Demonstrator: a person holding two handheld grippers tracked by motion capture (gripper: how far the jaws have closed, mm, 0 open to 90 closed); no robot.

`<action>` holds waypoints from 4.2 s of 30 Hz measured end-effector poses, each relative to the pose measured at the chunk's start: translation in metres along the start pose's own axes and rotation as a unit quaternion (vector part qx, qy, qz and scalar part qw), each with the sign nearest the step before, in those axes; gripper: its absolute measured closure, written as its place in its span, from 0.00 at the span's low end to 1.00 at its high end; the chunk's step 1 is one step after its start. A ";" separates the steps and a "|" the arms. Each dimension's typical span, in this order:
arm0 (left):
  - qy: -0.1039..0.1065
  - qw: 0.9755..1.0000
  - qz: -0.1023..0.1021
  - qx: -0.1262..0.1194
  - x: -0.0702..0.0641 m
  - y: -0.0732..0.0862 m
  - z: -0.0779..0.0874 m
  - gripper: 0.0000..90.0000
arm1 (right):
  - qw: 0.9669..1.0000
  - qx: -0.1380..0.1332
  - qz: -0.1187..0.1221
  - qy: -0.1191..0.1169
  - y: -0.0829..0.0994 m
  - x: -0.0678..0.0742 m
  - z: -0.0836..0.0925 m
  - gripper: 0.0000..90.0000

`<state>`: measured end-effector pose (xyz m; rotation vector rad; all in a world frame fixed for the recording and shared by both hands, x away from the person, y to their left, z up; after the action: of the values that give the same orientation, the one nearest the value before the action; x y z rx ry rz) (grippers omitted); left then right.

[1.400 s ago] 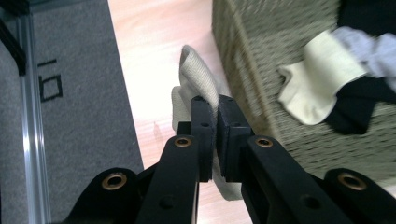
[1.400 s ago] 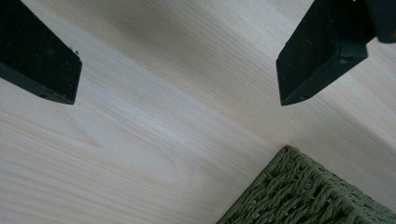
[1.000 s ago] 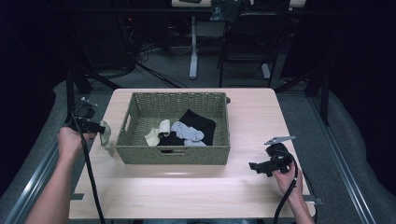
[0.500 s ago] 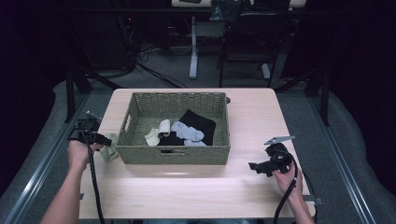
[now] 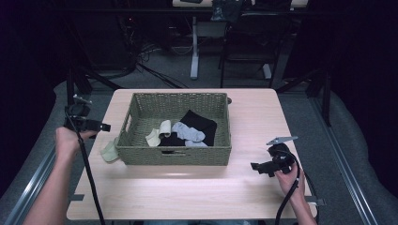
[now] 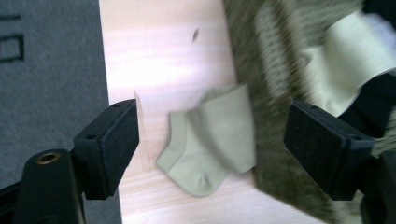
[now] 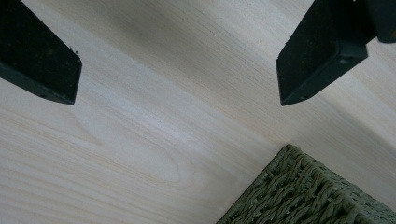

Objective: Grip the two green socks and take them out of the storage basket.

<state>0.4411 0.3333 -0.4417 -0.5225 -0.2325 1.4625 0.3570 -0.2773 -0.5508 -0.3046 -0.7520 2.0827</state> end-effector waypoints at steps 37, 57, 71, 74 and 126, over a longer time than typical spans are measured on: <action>0.041 0.993 -0.107 0.017 -0.129 -0.060 -0.030 0.00 | 1.000 -0.001 0.007 0.001 0.001 0.003 0.000 0.00; 0.060 0.991 -0.101 0.068 -0.147 -0.046 -0.091 0.07 | 1.000 0.001 0.011 -0.005 -0.001 0.005 -0.003 0.00; 0.058 0.986 -0.113 0.111 -0.155 -0.034 -0.124 0.25 | 1.000 0.001 0.010 -0.006 0.000 0.003 -0.001 0.00; 0.054 0.985 -0.114 0.119 -0.155 -0.032 -0.129 0.32 | 1.000 0.000 0.011 -0.004 0.000 0.004 -0.002 0.00; 0.067 0.978 -0.198 0.022 -0.153 -0.082 0.028 0.98 | 1.000 0.003 0.006 -0.002 0.003 0.002 0.003 0.00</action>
<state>0.4831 0.1868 -0.3542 -0.5028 -0.1842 1.0389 0.3524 -0.2780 -0.5504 -0.3024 -0.7486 2.0961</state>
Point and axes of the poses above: each handheld gripper's, and its own axes: z roughly backward along the jaws, y roughly out of its underside, x roughly to its left, the point moved 2 cm from there along -z, roughly forward along the jaws, and after that the axes turned 6 degrees about z, right-handed, at the moved point
